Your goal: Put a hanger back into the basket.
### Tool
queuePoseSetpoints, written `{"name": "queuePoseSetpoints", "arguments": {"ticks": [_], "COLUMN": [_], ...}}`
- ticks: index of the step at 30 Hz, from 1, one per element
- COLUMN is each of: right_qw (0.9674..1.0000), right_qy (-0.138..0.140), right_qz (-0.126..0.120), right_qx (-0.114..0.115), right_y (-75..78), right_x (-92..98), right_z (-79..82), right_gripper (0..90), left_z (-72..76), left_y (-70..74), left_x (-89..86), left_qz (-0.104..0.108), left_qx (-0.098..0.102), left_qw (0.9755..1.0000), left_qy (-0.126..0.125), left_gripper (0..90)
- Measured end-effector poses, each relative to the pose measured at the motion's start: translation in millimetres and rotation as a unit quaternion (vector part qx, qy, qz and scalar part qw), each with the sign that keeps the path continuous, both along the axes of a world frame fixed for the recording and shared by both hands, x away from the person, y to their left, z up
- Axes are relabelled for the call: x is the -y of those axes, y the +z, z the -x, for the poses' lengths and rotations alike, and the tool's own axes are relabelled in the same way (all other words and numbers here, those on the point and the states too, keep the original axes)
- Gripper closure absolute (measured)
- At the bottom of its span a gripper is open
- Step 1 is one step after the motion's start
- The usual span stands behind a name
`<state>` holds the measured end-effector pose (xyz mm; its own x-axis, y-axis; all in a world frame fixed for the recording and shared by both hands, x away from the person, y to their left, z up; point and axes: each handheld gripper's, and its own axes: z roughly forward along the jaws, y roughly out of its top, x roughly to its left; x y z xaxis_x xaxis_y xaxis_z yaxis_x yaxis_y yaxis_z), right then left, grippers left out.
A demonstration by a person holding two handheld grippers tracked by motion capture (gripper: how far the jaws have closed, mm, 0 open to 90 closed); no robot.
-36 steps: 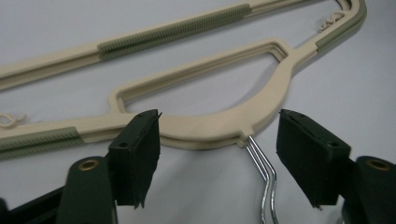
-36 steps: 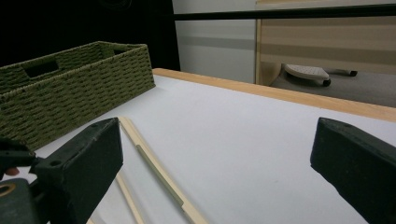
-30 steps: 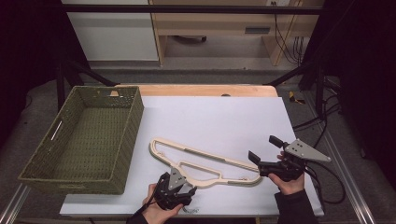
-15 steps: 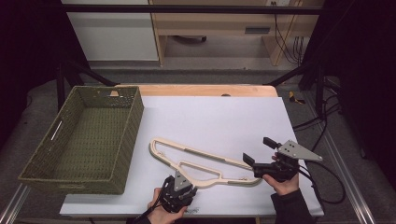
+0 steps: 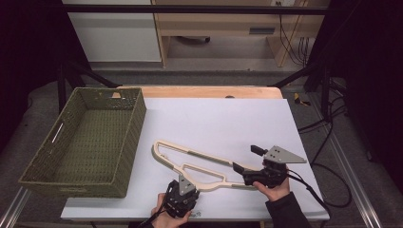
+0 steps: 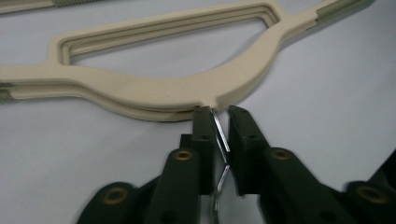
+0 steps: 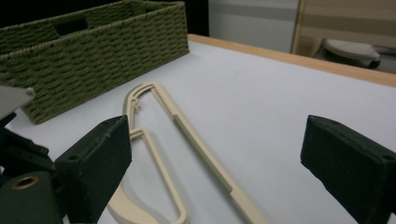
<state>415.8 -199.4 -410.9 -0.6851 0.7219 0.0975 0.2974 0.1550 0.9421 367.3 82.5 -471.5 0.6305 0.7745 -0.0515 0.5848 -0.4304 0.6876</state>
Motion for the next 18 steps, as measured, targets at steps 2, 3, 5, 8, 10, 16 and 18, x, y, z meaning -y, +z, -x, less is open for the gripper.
{"name": "queuePoseSetpoints", "arguments": {"ticks": [2,3,5,8,10,16,18], "right_qw": [0.9998,0.9996,0.9993,0.9980,0.9974,0.9947,0.9932], "right_qy": [0.016,0.023,0.028,0.049,0.055,0.079,0.087], "right_qz": [0.008,0.015,0.021,0.031,0.036,0.051,0.061], "right_qx": [-0.008,-0.011,-0.015,-0.027,-0.031,-0.043,-0.047], "right_y": [-4.8,-7.4,-9.6,-16.6,-19.3,-26.6,-29.0], "right_x": [-7.7,-11.5,-15.2,-28.1,-32.5,-43.1,-46.6], "right_z": [-0.7,-1.1,-1.3,-0.9,-0.7,-0.3,-0.5], "right_gripper": [11.4,11.4,11.6,14.0,14.8,20.5,22.2], "left_z": [-0.3,-0.8,-1.0,-2.4,-3.3,-6.0,-7.3], "left_y": [0.3,0.8,0.8,4.0,6.3,17.4,21.7], "left_x": [0.0,-0.7,-0.8,-3.8,-5.6,-13.2,-16.0], "left_qz": [-0.006,-0.006,-0.003,-0.003,-0.009,-0.004,-0.001], "left_qx": [0.002,0.000,-0.001,-0.001,0.000,0.014,0.011], "left_qw": [1.0000,1.0000,1.0000,1.0000,1.0000,0.9999,0.9999], "left_qy": [-0.003,-0.004,0.000,-0.002,-0.004,-0.005,-0.012], "left_gripper": [81.8,82.0,82.4,83.8,84.3,87.6,88.6]}}
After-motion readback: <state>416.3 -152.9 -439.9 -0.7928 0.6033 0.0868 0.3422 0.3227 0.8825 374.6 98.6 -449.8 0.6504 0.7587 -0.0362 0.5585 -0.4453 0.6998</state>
